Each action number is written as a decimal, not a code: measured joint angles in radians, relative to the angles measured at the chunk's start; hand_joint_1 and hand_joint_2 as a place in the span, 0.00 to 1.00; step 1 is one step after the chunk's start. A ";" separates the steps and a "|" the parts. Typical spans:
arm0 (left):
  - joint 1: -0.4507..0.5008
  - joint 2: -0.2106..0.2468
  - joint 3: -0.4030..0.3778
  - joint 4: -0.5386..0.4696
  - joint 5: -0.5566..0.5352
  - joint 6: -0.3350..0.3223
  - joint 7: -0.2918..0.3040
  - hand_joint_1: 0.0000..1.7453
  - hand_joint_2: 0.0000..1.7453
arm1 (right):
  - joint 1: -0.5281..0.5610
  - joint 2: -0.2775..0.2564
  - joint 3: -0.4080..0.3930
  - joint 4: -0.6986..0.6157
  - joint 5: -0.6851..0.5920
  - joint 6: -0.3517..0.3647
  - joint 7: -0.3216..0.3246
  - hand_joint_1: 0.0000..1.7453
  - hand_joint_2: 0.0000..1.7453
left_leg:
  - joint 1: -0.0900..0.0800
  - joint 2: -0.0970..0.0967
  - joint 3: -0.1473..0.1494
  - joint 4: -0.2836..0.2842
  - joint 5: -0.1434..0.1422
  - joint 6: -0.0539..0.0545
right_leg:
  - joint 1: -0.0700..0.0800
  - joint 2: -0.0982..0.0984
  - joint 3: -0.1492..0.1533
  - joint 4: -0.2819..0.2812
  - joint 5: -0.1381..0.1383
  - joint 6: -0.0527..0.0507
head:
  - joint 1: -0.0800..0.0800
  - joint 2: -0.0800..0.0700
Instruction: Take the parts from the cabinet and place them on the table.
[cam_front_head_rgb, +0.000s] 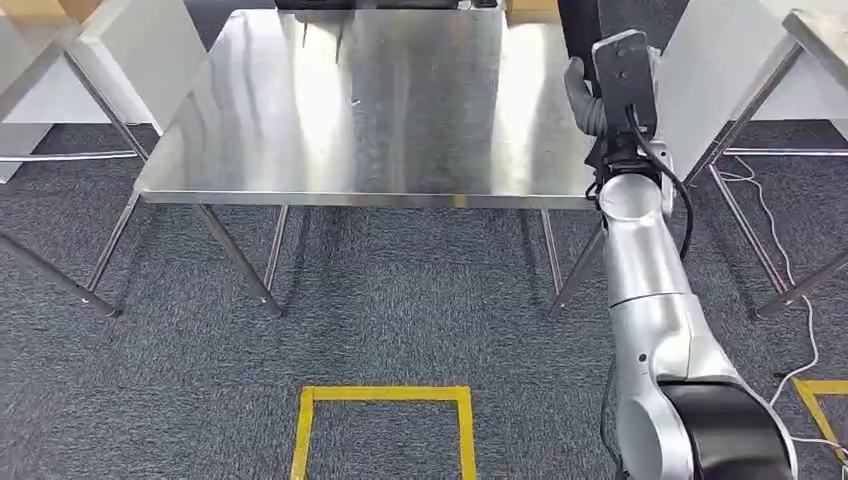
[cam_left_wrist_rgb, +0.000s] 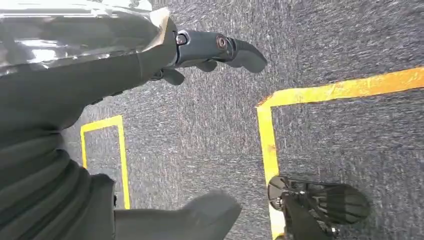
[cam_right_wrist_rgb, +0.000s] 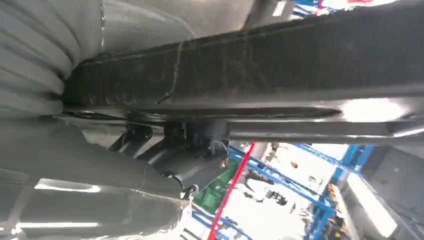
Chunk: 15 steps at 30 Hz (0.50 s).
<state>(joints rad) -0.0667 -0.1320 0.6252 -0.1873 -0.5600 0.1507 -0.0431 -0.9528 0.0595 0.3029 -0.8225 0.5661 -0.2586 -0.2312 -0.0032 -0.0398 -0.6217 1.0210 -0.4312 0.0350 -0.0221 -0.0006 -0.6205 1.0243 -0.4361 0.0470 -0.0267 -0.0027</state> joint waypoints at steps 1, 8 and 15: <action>0.000 0.000 0.000 0.000 -0.002 -0.004 0.005 0.00 1.00 | 0.001 -0.001 -0.001 0.001 0.001 0.000 0.000 1.00 1.00 | 0.003 0.000 0.001 -0.002 -0.001 -0.004 | 0.002 0.000 0.000 0.000 -0.002 -0.007 | 0.002 0.000; -0.008 -0.001 0.000 0.000 -0.003 -0.016 0.016 0.00 1.00 | 0.007 0.002 0.000 -0.001 0.004 -0.002 0.000 1.00 1.00 | 0.015 0.036 -0.180 0.318 -0.102 -0.038 | -0.006 0.000 0.043 -0.004 -0.028 -0.046 | -0.009 0.000; -0.014 0.001 0.000 0.000 -0.002 -0.014 0.014 0.00 1.00 | 0.003 0.002 -0.001 -0.002 0.009 -0.002 0.000 1.00 1.00 | -0.003 0.044 -0.042 0.001 0.040 -0.002 | 0.000 0.000 0.082 -0.019 -0.063 -0.022 | -0.006 0.000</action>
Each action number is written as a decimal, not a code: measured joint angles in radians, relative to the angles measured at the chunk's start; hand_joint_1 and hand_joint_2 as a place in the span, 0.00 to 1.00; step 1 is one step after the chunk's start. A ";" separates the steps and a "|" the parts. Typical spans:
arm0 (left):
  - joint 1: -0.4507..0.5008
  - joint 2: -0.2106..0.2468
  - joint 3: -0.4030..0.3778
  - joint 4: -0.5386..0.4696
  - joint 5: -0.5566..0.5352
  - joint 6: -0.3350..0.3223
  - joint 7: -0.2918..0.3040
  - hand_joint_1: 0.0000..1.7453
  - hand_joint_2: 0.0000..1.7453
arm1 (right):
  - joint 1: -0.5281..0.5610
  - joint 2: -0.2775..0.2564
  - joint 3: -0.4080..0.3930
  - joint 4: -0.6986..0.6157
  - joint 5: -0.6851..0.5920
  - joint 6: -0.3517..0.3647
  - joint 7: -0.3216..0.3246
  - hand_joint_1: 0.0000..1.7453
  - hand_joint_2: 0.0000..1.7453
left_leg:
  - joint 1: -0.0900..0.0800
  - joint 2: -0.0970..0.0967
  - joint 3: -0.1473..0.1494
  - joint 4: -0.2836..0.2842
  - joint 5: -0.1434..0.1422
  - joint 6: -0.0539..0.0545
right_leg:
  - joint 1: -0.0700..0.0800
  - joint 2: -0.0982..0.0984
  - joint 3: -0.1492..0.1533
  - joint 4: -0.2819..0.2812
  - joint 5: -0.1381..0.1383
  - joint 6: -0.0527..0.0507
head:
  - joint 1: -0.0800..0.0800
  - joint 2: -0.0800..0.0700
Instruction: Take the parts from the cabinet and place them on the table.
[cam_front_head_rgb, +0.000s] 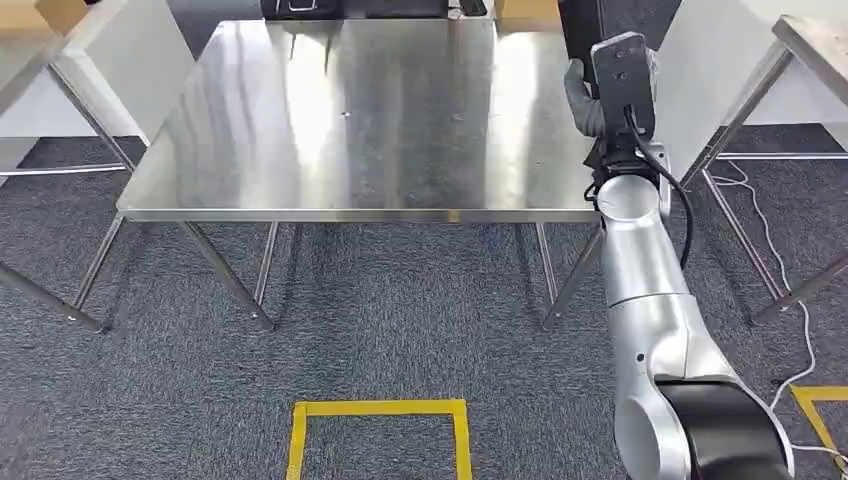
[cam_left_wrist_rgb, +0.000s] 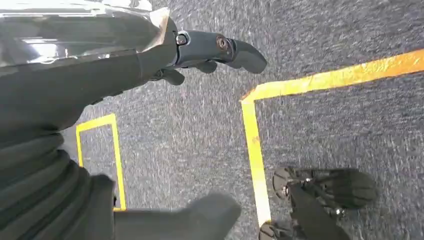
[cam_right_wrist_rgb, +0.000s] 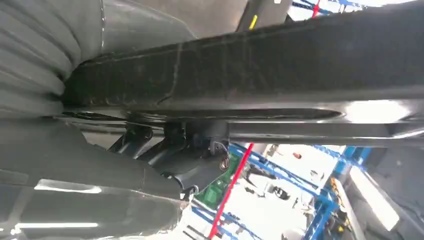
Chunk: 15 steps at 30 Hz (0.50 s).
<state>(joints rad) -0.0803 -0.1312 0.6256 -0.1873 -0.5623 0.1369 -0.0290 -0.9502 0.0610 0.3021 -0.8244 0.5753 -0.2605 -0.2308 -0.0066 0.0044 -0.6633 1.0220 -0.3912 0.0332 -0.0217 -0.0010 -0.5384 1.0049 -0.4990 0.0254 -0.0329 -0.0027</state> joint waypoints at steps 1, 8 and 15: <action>0.000 0.000 0.000 0.000 0.001 0.000 0.000 0.00 1.00 | 0.004 0.000 0.000 0.000 0.000 0.000 0.000 1.00 1.00 | 0.000 -0.003 0.003 -0.009 -0.002 0.006 | 0.004 -0.001 0.006 0.017 0.010 0.013 | 0.001 0.000; -0.002 -0.001 0.001 0.000 0.002 0.001 -0.002 0.00 1.00 | 0.008 -0.006 0.001 0.001 0.002 0.001 0.000 1.00 1.00 | 0.006 -0.022 0.049 -0.027 -0.020 0.032 | 0.007 0.001 -0.201 0.329 -0.088 0.006 | 0.007 0.000; -0.005 -0.005 0.004 0.000 0.001 0.001 -0.006 0.00 1.00 | 0.001 -0.007 0.001 0.004 0.012 0.001 0.000 1.00 1.00 | -0.001 -0.033 0.085 -0.024 -0.068 0.004 | 0.015 0.003 -0.101 -0.009 0.096 0.007 | 0.012 0.000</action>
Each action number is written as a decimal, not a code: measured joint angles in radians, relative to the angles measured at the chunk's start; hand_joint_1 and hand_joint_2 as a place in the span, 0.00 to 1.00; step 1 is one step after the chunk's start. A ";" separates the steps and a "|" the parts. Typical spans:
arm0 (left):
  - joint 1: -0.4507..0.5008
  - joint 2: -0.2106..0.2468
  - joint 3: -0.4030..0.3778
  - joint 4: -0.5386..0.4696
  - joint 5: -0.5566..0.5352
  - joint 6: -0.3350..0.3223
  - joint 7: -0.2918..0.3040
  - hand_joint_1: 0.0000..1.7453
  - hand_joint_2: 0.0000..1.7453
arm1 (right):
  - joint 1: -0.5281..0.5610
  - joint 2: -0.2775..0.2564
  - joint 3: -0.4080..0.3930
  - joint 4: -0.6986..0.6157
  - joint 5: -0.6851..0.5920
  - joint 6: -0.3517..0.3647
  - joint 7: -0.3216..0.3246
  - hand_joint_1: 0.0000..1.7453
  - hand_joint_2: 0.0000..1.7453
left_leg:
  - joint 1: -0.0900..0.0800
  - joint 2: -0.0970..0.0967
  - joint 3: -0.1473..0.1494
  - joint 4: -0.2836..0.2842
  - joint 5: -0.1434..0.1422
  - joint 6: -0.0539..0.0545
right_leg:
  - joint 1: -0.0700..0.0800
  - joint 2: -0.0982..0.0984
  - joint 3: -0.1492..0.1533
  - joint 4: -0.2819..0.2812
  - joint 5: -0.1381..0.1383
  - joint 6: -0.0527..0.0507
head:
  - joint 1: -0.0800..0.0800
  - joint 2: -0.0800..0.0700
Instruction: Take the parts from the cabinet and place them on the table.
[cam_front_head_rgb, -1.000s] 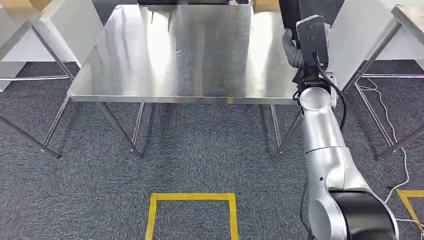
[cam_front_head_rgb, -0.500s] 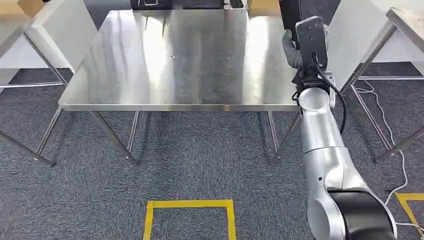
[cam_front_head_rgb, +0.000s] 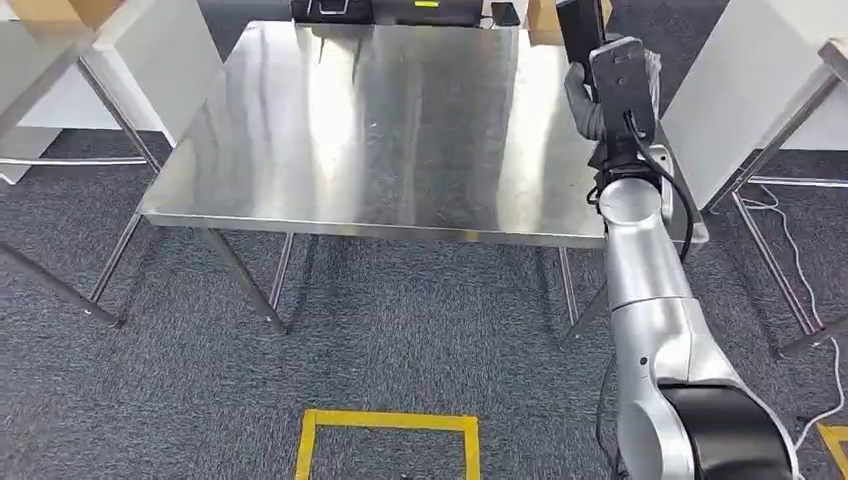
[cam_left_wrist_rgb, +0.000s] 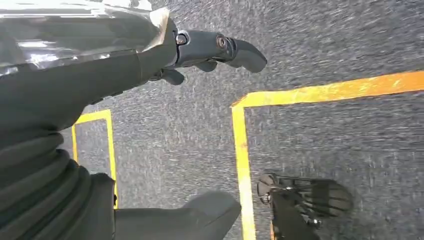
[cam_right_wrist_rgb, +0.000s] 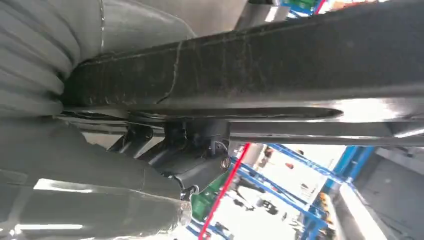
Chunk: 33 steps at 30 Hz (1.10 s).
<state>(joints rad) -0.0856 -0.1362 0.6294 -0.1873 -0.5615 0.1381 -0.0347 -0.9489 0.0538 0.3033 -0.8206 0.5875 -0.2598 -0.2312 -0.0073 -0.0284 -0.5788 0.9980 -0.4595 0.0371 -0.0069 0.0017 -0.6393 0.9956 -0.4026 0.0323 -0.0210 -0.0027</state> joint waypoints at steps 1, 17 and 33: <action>0.001 0.000 0.000 0.000 -0.001 0.000 0.000 0.00 1.00 | 0.001 0.000 0.000 0.000 0.004 -0.001 0.002 1.00 1.00 | 0.000 0.000 0.005 0.011 0.001 -0.004 | -0.007 0.000 -0.001 -0.003 0.001 -0.010 | 0.002 0.000; -0.008 -0.004 0.001 0.000 -0.031 -0.003 0.005 0.00 1.00 | -0.052 -0.009 0.098 0.142 0.371 -0.079 0.159 1.00 1.00 | 0.006 0.028 -0.088 0.010 0.072 0.001 | -0.006 0.007 0.132 -0.005 -0.096 0.008 | -0.004 0.000; -0.017 -0.008 0.001 0.001 -0.056 -0.024 0.000 0.00 1.00 | -0.054 -0.023 0.219 0.256 0.672 0.010 0.271 1.00 1.00 | -0.013 -0.003 0.015 0.016 -0.021 0.009 | -0.003 0.005 -0.011 -0.004 0.024 -0.025 | 0.005 0.000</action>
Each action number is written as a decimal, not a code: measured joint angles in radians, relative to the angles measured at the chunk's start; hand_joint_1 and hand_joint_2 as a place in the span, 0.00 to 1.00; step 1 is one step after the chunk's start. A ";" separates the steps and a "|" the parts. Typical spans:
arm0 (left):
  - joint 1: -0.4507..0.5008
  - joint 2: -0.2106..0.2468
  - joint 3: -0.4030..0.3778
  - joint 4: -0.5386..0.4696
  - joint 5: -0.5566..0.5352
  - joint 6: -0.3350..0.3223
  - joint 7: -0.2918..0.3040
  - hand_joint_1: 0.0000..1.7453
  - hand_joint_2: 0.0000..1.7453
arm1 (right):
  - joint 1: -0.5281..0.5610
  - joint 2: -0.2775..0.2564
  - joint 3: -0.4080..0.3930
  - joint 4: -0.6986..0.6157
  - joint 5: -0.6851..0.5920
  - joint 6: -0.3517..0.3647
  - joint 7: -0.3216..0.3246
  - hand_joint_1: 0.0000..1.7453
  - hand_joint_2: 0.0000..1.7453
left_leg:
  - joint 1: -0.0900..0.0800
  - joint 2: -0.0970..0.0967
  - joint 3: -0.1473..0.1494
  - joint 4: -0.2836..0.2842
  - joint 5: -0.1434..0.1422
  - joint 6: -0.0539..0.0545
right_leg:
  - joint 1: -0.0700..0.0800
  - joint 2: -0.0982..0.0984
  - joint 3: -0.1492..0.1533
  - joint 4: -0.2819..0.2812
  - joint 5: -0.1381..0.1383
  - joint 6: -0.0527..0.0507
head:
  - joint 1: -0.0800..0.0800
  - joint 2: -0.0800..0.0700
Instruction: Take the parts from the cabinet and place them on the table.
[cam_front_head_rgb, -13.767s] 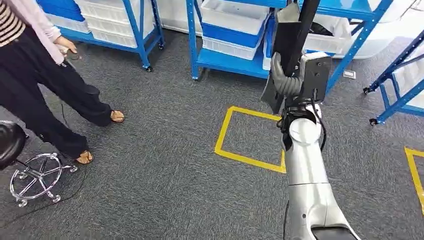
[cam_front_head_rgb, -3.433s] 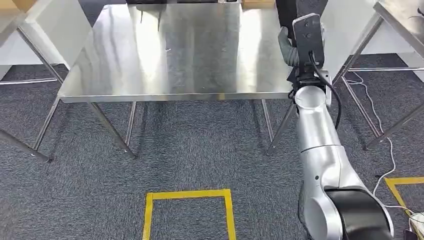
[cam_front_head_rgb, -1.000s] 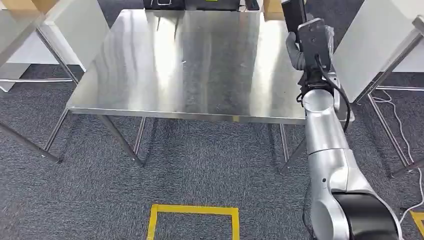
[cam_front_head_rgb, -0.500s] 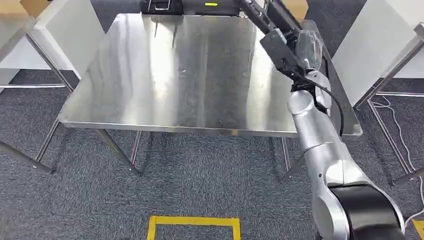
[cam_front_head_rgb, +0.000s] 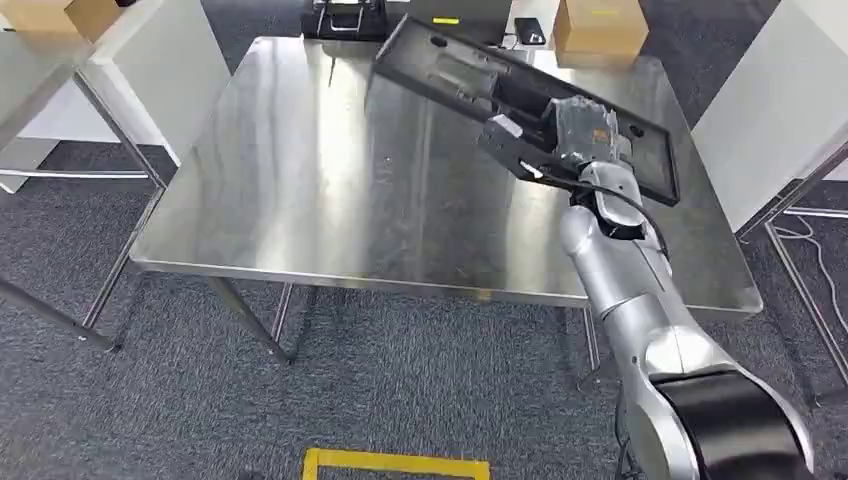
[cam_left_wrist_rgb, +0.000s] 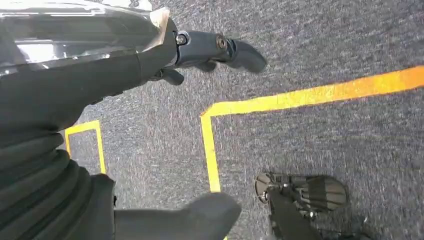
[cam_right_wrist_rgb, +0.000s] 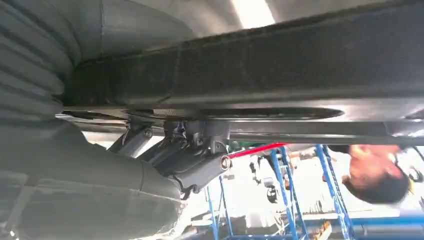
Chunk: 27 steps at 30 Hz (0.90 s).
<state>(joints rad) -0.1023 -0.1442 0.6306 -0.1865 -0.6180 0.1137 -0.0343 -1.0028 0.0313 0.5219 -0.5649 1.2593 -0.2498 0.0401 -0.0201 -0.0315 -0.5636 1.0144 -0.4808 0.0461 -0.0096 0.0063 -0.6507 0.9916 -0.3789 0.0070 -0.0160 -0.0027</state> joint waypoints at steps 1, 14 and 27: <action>0.000 0.005 0.000 -0.001 0.000 0.000 -0.002 0.00 1.00 | -0.001 -0.002 0.003 0.006 0.012 0.005 0.006 1.00 1.00 | 0.002 0.009 -0.017 0.020 -0.005 -0.006 | 0.000 0.001 0.008 -0.001 -0.004 -0.005 | 0.005 0.000; -0.002 -0.004 0.023 -0.001 0.015 -0.029 -0.074 0.00 1.00 | -0.004 -0.044 0.034 0.105 0.160 0.046 0.119 1.00 1.00 | 0.029 0.025 -0.101 0.018 0.072 -0.027 | -0.004 0.004 0.047 0.018 -0.064 0.015 | -0.004 0.000; -0.015 -0.005 0.042 -0.001 0.002 -0.161 -0.250 0.00 1.00 | 0.057 -0.136 0.027 0.193 0.249 0.095 0.188 1.00 1.00 | 0.020 0.016 -0.097 0.014 0.074 -0.008 | 0.003 -0.005 0.065 -0.003 -0.065 0.022 | 0.000 0.000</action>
<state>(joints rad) -0.1176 -0.1492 0.6729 -0.1877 -0.6165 -0.0473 -0.2842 -0.9458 -0.1049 0.5485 -0.3723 1.5084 -0.1545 0.2285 -0.0004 -0.0157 -0.6603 1.0284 -0.4066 0.0382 -0.0065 0.0017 -0.5862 0.9881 -0.4441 0.0291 -0.0164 -0.0027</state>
